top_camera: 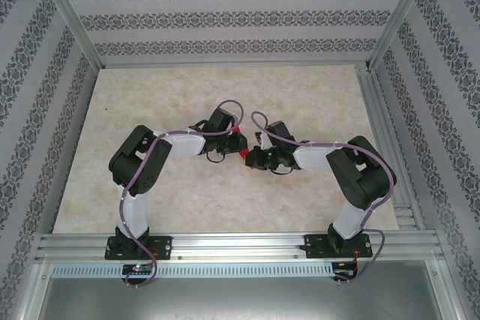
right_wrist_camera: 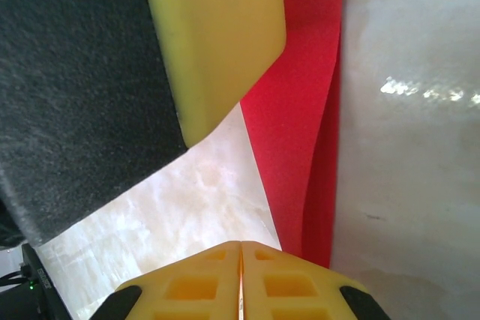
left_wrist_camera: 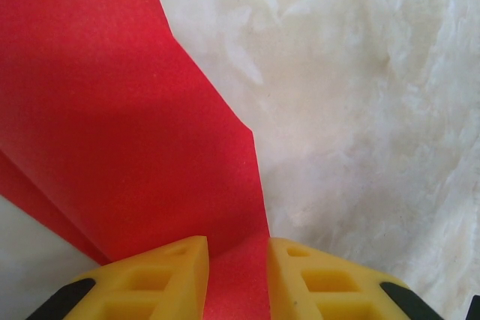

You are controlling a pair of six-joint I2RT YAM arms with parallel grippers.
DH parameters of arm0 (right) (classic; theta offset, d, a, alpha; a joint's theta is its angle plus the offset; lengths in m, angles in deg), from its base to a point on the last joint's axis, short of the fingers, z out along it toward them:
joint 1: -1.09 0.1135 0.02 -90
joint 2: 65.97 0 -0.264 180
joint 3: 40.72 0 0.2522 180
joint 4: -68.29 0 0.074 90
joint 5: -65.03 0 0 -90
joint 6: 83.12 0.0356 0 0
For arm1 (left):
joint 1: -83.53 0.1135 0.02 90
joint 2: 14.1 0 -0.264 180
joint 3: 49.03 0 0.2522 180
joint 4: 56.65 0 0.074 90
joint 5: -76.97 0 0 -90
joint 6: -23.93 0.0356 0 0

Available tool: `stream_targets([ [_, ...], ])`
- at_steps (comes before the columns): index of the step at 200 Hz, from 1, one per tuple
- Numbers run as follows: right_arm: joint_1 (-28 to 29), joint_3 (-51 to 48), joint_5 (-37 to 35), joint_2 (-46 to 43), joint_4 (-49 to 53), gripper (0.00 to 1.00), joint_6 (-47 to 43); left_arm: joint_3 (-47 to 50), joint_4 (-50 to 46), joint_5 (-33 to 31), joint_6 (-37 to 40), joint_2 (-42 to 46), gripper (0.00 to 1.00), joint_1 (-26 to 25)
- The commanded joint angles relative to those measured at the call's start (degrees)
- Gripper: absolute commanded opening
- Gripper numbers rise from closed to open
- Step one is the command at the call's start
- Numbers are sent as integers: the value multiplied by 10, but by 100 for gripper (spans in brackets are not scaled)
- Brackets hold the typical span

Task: Fold a paper plane with a square sheet of paper (pick it up from the middle)
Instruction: Fold the wing for the fifth time at the center of the table.

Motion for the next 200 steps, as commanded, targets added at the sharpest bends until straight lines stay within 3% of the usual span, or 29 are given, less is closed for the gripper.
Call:
stream_targets([
  [1, -8, -18, -1, 12, 3, 10, -1, 13, -27, -21, -6, -1, 29, -2],
  [86, -3, -45, -15, 2, 85, 9, -30, 14, -32, -30, -10, 1, 29, -1],
  [115, 0, -49, -18, -49, 123, 10, -41, 13, -33, -28, -9, 0, 29, -1],
  [155, -3, -31, -29, -139, 77, 18, -32, 11, -34, -24, -7, -1, 29, -1],
  [200, -4, 31, -49, -64, 73, 15, -40, 8, -33, -22, -9, -3, 28, -1],
])
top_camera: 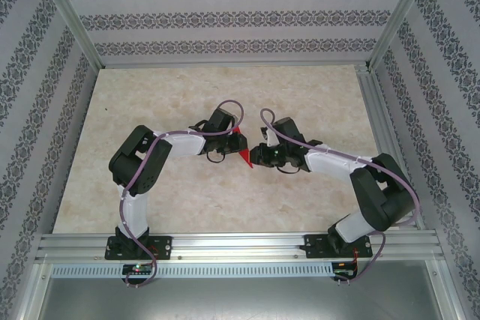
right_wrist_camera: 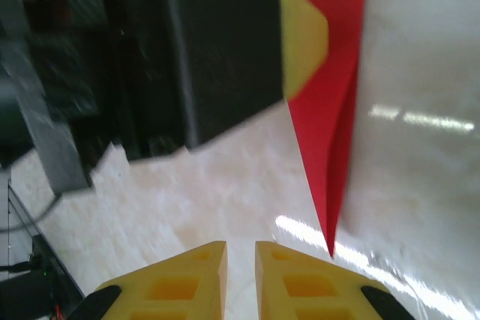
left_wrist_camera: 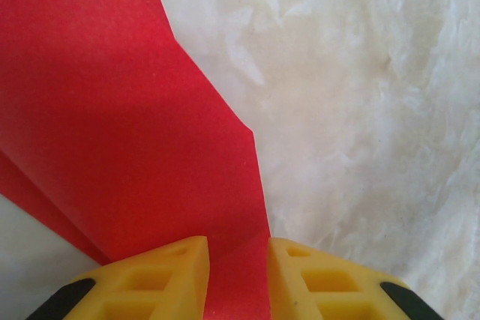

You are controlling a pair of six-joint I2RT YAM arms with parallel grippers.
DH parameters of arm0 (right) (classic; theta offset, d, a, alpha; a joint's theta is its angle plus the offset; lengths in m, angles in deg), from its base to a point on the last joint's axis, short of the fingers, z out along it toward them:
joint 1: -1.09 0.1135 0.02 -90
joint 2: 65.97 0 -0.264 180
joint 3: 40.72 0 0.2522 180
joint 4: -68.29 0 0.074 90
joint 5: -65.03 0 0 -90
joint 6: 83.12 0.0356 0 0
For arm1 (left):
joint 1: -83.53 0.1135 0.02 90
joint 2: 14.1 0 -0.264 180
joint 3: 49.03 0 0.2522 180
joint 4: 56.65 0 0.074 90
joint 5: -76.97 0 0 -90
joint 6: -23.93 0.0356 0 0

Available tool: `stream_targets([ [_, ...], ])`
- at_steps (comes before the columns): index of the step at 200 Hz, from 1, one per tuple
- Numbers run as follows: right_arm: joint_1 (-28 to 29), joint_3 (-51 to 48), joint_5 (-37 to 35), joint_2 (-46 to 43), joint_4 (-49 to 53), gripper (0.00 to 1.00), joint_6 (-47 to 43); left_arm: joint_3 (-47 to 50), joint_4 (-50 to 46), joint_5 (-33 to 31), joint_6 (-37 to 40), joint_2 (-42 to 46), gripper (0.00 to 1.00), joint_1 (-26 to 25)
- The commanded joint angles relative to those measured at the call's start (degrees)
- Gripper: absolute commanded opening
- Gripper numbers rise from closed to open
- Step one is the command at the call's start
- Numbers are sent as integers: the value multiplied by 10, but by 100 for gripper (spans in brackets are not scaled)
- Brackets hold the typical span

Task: Fold a paper plane with a square sheet of paper (pick it up from the middle)
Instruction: Fold the wing for the fifth time at the center of the table.

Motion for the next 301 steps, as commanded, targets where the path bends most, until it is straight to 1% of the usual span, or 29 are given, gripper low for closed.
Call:
stream_targets([
  [1, -1, 30, -20, 48, -8, 15, -11, 8, -33, -19, -8, -3, 28, -1],
  [24, -1, 42, -13, 82, -19, 8, -9, 8, -32, -19, -10, -3, 26, -1],
  [65, 0, 48, 0, 123, -30, 5, -7, 8, -28, -17, -15, -4, 22, -1],
  [95, 2, 40, 5, 146, -17, 4, -14, 8, -30, -18, -12, 1, 22, 0],
  [122, 2, 28, -5, 154, 19, 4, -31, 3, -34, -17, -8, 3, 22, 1],
  [159, 2, 19, -25, 153, 64, 5, -51, -18, -43, 5, 17, -1, 25, 13],
  [215, 1, 4, -30, 150, 73, 5, -53, -55, -67, 31, 72, -23, 26, 38],
  [231, 2, 2, -31, 151, 73, 5, -51, -66, -78, 29, 89, -28, 26, 43],
  [301, -1, -4, -31, 153, 71, 4, -48, -72, -80, 30, 120, -46, 26, 69],
])
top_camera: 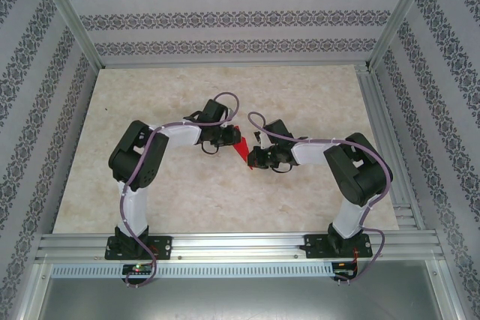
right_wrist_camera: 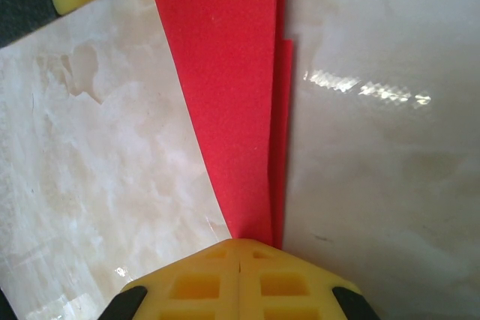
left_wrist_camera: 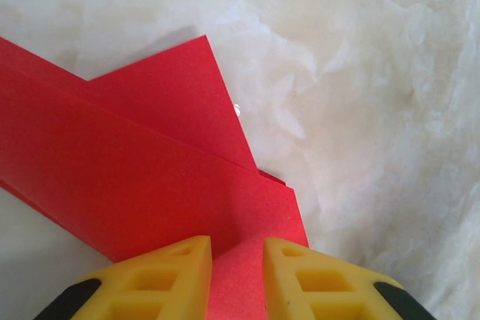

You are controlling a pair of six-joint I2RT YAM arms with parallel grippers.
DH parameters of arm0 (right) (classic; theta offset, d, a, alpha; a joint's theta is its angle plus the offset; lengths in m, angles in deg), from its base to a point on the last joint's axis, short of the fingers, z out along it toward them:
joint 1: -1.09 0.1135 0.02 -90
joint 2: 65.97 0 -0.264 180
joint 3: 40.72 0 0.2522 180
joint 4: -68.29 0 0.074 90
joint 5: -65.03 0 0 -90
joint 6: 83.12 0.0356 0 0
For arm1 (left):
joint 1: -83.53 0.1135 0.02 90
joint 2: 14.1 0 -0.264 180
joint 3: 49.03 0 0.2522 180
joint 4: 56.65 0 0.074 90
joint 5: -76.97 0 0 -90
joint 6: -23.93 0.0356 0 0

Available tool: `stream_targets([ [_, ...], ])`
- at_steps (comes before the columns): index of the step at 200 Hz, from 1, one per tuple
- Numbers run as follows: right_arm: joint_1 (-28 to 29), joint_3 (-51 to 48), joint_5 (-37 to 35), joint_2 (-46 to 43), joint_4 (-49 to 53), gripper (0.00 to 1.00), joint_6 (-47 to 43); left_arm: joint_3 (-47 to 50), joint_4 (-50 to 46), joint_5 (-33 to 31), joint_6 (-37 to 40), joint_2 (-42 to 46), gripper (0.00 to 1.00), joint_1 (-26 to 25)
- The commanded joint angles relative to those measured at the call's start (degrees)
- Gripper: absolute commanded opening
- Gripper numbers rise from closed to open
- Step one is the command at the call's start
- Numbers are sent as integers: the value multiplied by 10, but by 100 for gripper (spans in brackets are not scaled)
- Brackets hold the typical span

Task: Fold a paper plane with a square sheet of paper (pick it up from the middle)
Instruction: Fold the wing for the fifth time at the center of the table.

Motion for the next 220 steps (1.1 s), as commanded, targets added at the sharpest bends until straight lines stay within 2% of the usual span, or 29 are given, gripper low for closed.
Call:
stream_targets([
  [1, 0, -33, -31, 21, 90, 4, -7, -17, -12, -1, 36, -26, 26, 18],
  [62, 0, -40, -30, 24, 94, 3, -7, -43, -28, 12, 93, -49, 27, 44],
  [106, 1, -39, -30, 27, 91, 3, -3, -59, -22, 46, 120, -16, 30, 46],
  [140, -1, -39, -30, 31, 89, 3, -1, -46, -6, 39, 139, 13, 32, 45],
  [220, -3, -41, -26, 35, 86, 3, 0, -17, 32, 26, 150, 18, 34, 53],
])
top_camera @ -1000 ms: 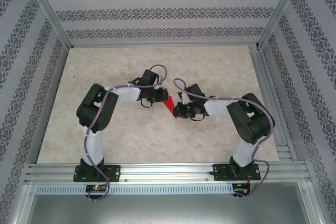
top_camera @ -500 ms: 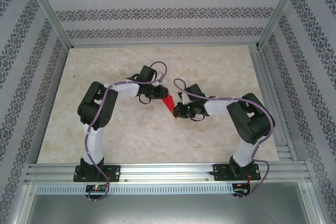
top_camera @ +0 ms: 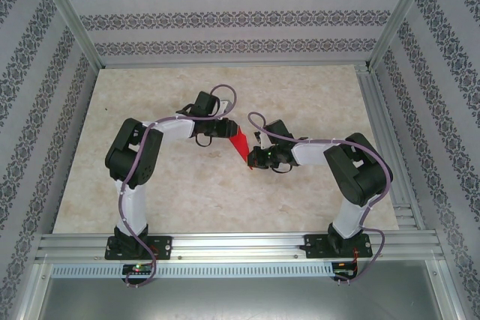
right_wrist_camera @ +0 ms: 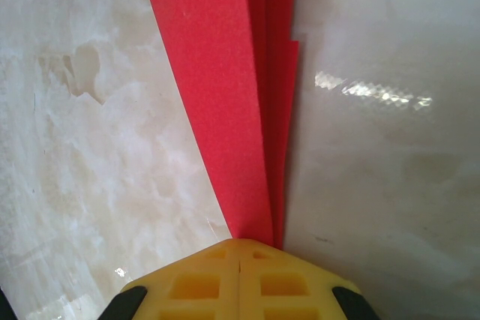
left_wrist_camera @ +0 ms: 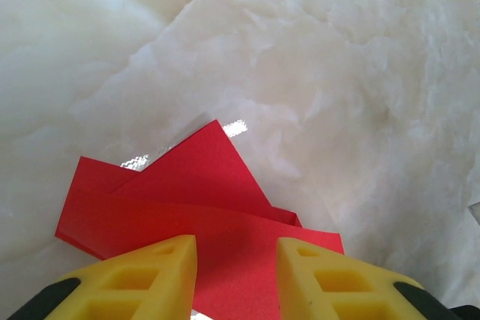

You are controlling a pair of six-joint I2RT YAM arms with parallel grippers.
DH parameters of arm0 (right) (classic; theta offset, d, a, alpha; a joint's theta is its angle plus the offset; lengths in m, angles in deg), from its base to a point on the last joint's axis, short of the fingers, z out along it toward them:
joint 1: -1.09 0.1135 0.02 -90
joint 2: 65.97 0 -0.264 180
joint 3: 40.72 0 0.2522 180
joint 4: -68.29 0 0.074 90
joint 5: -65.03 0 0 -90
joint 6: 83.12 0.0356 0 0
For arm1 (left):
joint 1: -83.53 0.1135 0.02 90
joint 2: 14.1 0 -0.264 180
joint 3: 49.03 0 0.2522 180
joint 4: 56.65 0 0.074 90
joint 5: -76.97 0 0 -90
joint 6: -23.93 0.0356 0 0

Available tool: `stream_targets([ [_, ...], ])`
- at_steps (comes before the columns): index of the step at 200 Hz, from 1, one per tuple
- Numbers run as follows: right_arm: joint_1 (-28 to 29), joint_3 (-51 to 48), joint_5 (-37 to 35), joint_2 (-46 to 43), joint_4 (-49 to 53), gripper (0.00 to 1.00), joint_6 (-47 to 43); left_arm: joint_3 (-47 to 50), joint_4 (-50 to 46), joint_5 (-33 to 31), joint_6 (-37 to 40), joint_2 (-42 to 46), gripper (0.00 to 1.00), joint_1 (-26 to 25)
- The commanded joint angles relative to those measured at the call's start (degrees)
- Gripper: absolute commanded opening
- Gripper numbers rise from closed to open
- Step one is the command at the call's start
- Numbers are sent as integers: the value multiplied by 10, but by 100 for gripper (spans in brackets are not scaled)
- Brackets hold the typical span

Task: Fold a paper plane with a square sheet of paper (pick it up from the middle)
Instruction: Fold the wing for the fifth time at the center of the table.

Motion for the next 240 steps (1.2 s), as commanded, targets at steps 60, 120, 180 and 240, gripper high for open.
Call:
stream_targets([
  [60, -4, -41, -24, 34, 93, 3, 0, -5, 20, -32, 5, -5, 33, 17],
  [120, -3, -44, -20, 35, 92, 3, 1, -23, 10, -39, 9, -31, 33, 22],
  [180, -1, -44, -19, 38, 92, 3, 1, -26, 7, -52, 9, -44, 32, 29],
  [240, -1, -51, -19, 38, 93, 2, 1, -34, -9, -75, 5, -54, 32, 35],
])
